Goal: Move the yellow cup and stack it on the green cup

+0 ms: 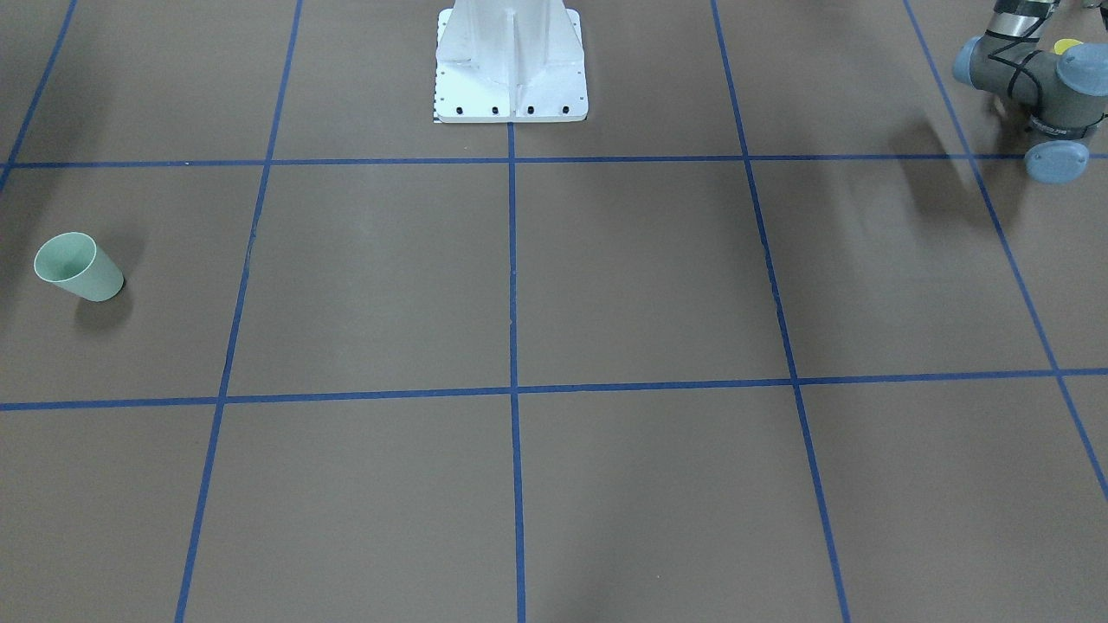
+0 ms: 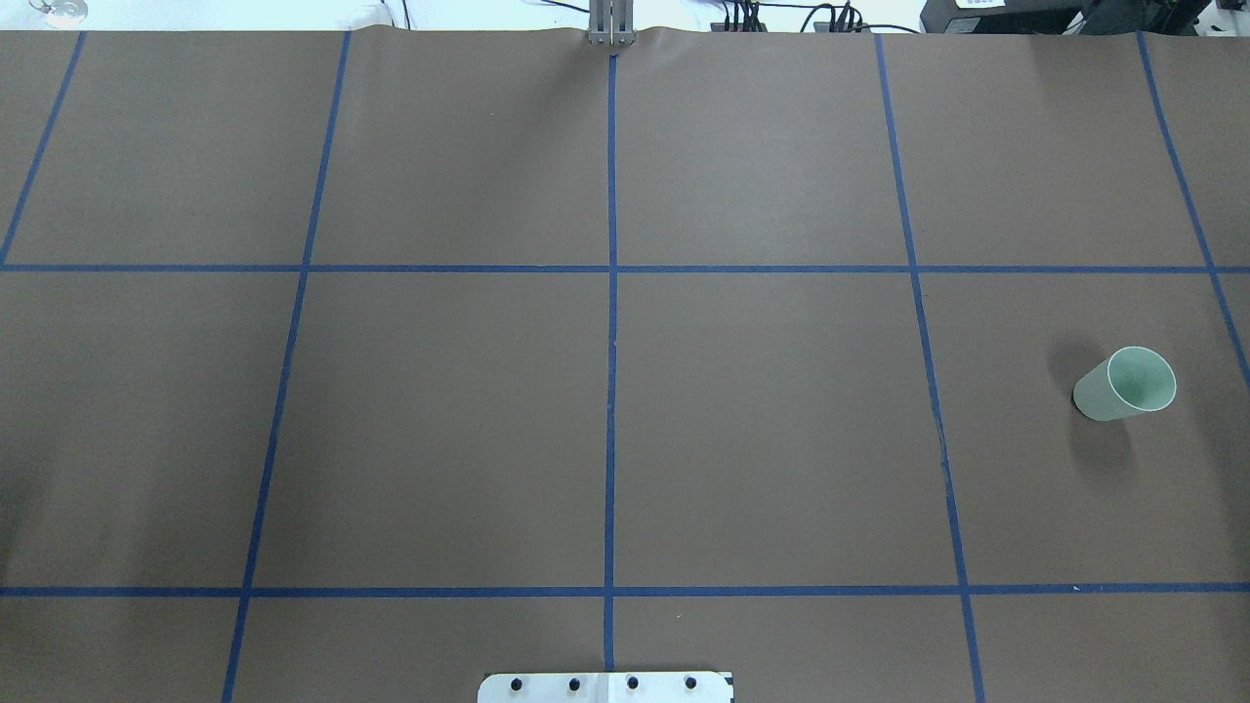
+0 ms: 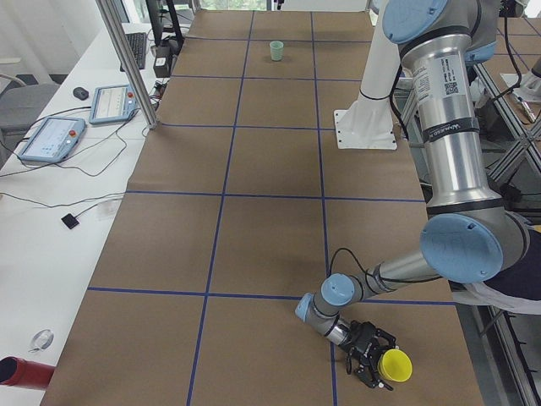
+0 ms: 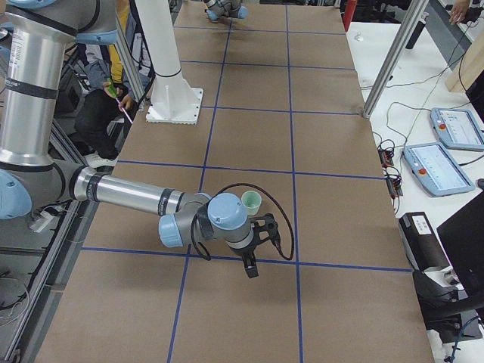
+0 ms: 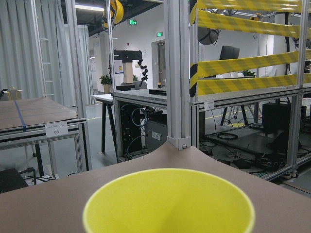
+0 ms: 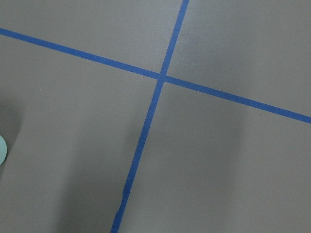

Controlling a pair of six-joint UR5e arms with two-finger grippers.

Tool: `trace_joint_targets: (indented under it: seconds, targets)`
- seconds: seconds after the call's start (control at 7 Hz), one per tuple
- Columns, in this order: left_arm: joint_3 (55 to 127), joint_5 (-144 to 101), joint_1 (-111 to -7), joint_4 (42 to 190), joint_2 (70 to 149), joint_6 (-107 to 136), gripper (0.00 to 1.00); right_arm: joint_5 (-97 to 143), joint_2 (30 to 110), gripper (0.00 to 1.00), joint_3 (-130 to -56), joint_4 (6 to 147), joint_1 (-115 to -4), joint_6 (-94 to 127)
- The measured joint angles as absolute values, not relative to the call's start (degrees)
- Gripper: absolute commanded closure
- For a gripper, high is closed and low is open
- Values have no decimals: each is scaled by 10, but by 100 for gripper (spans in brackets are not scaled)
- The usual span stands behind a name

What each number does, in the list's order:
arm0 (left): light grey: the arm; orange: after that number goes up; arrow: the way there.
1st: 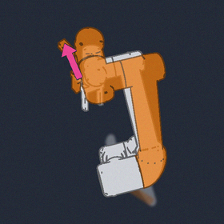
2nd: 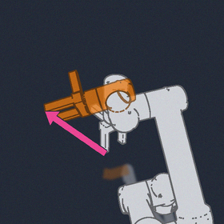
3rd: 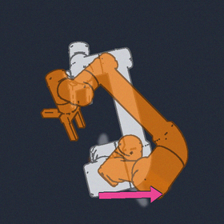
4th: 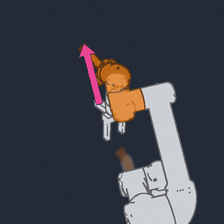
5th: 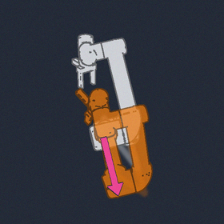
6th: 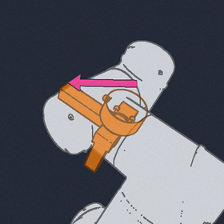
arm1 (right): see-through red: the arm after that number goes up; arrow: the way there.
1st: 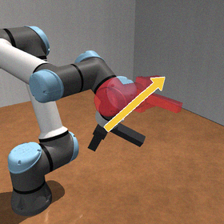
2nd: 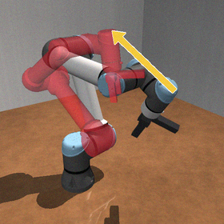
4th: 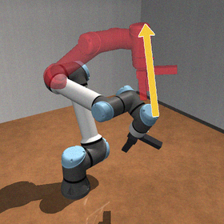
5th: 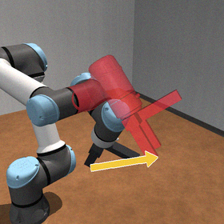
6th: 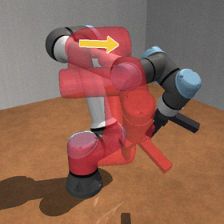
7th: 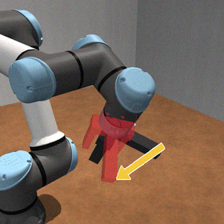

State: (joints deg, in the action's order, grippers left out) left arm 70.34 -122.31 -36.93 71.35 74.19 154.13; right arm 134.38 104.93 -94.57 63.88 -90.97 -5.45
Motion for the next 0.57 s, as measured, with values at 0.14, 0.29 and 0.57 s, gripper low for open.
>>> trace_joint_targets:
  seconds: [0.14, 0.29, 0.57]
  targets:
    - [700, -1223, -369, 714, 742, 1541, 68, 1344, 1049, 0, -946, 639, -910, -54]
    - [699, -1223, -368, 715, 742, 1541, 72, 1344, 1049, 0, -946, 639, -910, -55]
    - [699, -1223, -367, 717, 742, 1523, 73, 1344, 1049, 0, -946, 639, -910, -54]
